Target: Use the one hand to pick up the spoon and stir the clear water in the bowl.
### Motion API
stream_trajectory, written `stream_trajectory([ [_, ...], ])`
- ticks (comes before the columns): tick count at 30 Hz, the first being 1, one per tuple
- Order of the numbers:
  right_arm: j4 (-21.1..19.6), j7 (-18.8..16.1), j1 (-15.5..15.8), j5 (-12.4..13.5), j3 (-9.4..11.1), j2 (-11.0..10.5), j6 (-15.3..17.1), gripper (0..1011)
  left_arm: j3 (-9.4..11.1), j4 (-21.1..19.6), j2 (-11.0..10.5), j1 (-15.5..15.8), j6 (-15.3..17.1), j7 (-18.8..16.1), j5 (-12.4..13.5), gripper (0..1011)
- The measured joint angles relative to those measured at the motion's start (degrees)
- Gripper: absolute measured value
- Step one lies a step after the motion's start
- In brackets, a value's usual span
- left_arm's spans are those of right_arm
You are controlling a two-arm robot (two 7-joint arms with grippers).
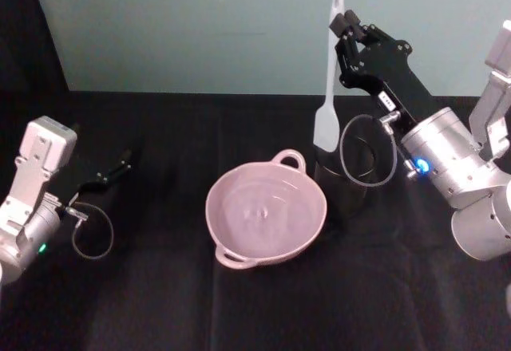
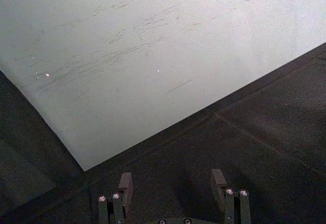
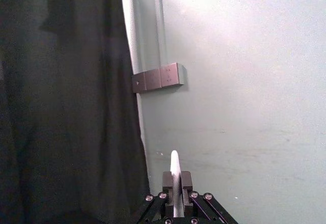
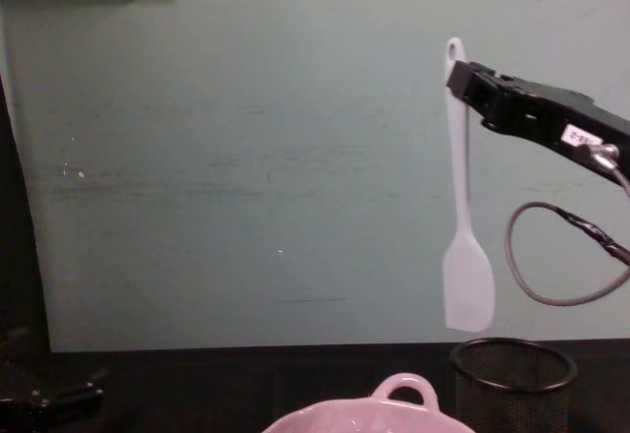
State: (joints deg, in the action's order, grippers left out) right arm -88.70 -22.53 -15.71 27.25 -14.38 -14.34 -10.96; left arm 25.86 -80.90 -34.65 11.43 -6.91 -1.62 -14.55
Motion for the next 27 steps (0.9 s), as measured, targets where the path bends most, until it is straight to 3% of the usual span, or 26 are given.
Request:
stream_trajectory([
  [18,3.0,-1.8,1.9,2.1,2.3,-2.4,-1.4,103,0.0,0.0,0.0,0.0,0.0,0.0,0.0,1011],
  [27,6.9,-4.1,2.7,7.0,3.3,-1.5,-1.9,103,0.0,0.0,0.0,0.0,0.0,0.0,0.0,1011],
])
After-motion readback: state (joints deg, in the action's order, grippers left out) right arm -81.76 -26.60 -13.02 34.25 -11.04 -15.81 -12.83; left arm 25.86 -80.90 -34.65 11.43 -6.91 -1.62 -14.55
